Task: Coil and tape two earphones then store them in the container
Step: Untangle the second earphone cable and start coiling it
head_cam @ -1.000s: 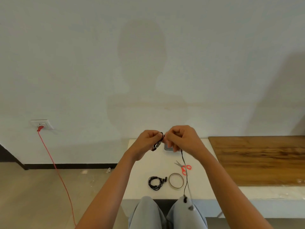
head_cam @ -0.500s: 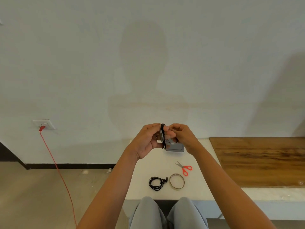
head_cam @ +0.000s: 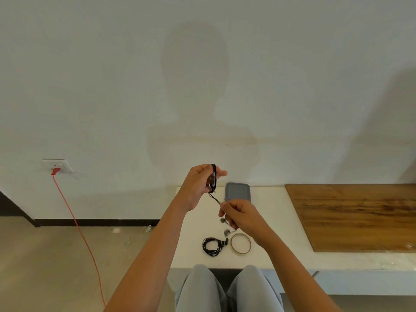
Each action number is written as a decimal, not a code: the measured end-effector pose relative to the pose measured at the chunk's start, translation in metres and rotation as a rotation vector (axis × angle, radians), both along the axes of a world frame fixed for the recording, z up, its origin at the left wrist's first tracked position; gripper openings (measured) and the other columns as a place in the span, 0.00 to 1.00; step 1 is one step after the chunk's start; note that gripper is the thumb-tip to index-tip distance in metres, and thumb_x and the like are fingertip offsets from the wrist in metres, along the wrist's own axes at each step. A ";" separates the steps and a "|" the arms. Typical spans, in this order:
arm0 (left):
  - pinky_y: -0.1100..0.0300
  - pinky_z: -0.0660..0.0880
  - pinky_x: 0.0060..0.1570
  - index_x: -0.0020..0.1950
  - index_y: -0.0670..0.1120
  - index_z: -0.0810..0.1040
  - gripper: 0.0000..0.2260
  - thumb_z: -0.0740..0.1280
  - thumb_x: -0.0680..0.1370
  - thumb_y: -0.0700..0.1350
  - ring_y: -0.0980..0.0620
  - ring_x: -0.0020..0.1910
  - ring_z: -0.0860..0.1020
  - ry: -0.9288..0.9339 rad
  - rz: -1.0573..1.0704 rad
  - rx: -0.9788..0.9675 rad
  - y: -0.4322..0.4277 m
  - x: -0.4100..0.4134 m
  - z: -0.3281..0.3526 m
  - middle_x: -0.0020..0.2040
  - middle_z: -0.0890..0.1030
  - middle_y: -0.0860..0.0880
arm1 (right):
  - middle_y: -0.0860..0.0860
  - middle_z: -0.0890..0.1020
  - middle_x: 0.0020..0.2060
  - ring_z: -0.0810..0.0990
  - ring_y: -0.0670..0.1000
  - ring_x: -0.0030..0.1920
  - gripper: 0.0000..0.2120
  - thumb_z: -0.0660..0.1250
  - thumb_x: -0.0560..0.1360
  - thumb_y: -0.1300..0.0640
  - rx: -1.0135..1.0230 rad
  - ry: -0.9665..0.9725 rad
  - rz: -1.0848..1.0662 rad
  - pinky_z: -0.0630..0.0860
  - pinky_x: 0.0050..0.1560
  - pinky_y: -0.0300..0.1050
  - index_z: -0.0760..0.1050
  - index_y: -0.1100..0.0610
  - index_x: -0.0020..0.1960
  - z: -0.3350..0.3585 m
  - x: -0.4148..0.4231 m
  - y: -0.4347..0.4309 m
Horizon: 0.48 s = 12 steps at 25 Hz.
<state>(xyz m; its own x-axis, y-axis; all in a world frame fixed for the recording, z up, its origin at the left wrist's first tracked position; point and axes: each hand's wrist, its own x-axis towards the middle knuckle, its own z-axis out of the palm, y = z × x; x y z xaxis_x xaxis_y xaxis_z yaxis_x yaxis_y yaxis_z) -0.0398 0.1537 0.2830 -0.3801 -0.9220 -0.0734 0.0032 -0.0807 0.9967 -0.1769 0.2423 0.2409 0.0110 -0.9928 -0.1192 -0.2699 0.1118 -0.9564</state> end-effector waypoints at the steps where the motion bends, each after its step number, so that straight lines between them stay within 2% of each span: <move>1: 0.50 0.74 0.51 0.43 0.48 0.79 0.13 0.57 0.82 0.44 0.52 0.54 0.81 -0.068 -0.013 -0.025 0.002 0.001 -0.004 0.50 0.85 0.47 | 0.49 0.77 0.28 0.74 0.42 0.28 0.14 0.64 0.78 0.51 -0.033 0.053 -0.017 0.73 0.33 0.34 0.79 0.58 0.40 0.010 -0.003 0.000; 3: 0.52 0.71 0.43 0.41 0.48 0.80 0.15 0.57 0.82 0.44 0.52 0.41 0.78 -0.137 -0.071 -0.065 0.007 0.002 -0.009 0.46 0.85 0.48 | 0.45 0.73 0.25 0.69 0.40 0.25 0.10 0.66 0.76 0.54 -0.121 0.214 -0.014 0.69 0.29 0.30 0.77 0.57 0.37 0.029 -0.011 -0.005; 5: 0.52 0.67 0.41 0.40 0.46 0.80 0.15 0.57 0.82 0.43 0.51 0.36 0.73 -0.168 -0.142 -0.087 0.010 0.003 -0.012 0.38 0.81 0.46 | 0.44 0.71 0.23 0.68 0.41 0.23 0.09 0.66 0.75 0.56 -0.212 0.380 0.014 0.66 0.27 0.30 0.78 0.57 0.37 0.048 -0.020 -0.012; 9: 0.50 0.71 0.43 0.43 0.46 0.81 0.15 0.56 0.83 0.44 0.40 0.52 0.79 -0.108 -0.234 0.000 0.016 0.002 -0.013 0.43 0.84 0.43 | 0.46 0.82 0.32 0.76 0.43 0.32 0.07 0.67 0.75 0.55 -0.334 0.542 0.046 0.69 0.34 0.31 0.82 0.53 0.41 0.069 -0.033 -0.032; 10: 0.48 0.72 0.45 0.43 0.45 0.80 0.15 0.57 0.83 0.44 0.38 0.55 0.80 -0.071 -0.252 0.028 0.018 0.001 -0.011 0.41 0.84 0.44 | 0.46 0.83 0.35 0.78 0.42 0.35 0.06 0.68 0.75 0.55 -0.335 0.499 0.046 0.71 0.36 0.30 0.82 0.53 0.42 0.069 -0.035 -0.037; 12: 0.41 0.74 0.50 0.43 0.43 0.78 0.13 0.57 0.82 0.43 0.37 0.57 0.80 -0.002 -0.273 0.081 0.021 0.000 -0.005 0.38 0.83 0.45 | 0.47 0.84 0.36 0.79 0.41 0.37 0.03 0.71 0.73 0.56 -0.289 0.273 0.017 0.74 0.40 0.31 0.83 0.54 0.43 0.065 -0.039 -0.046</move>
<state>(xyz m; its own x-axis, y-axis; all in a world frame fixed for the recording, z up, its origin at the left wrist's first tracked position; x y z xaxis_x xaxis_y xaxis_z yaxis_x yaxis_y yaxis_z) -0.0399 0.1747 0.2776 -0.6138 -0.7763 -0.1439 -0.0315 -0.1581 0.9869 -0.2161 0.1960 0.3056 0.0341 -0.9859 0.1640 -0.5180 -0.1578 -0.8407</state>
